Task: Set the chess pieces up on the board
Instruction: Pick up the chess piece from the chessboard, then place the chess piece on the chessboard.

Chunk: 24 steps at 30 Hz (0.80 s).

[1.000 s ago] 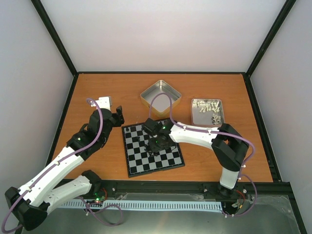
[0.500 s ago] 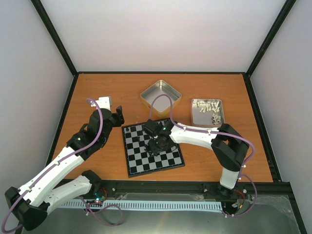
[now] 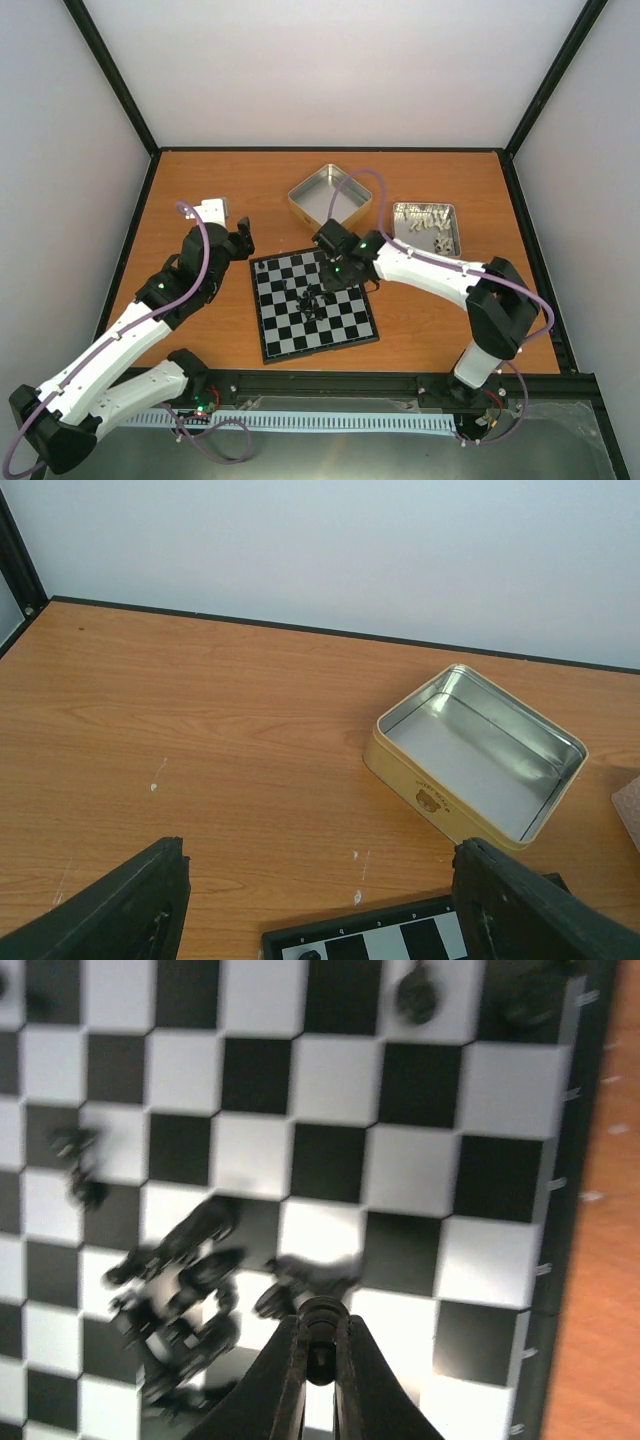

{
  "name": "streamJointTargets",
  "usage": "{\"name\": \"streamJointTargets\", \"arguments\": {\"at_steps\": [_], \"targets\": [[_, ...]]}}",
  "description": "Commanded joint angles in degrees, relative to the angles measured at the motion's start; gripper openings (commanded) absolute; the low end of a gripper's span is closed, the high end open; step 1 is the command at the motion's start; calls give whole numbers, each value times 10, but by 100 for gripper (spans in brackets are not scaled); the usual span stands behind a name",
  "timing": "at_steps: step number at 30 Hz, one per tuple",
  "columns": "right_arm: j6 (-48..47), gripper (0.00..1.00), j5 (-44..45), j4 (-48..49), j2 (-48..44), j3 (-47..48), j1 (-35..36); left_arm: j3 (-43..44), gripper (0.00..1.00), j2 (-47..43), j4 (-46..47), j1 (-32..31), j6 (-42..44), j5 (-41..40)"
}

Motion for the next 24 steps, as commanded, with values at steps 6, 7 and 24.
{"name": "streamJointTargets", "arguments": {"at_steps": [6, 7, 24], "targets": [[-22, 7, 41, 30, 31, 11, -101, 0, 73, -9, 6, 5, 6, -7], [-25, 7, 44, 31, 40, 16, -104, 0, 73, -8, 7, 5, 5, -7], [-41, 7, 63, 38, 133, 80, -117, -1, 73, -8, 7, 5, 5, -3]]}}
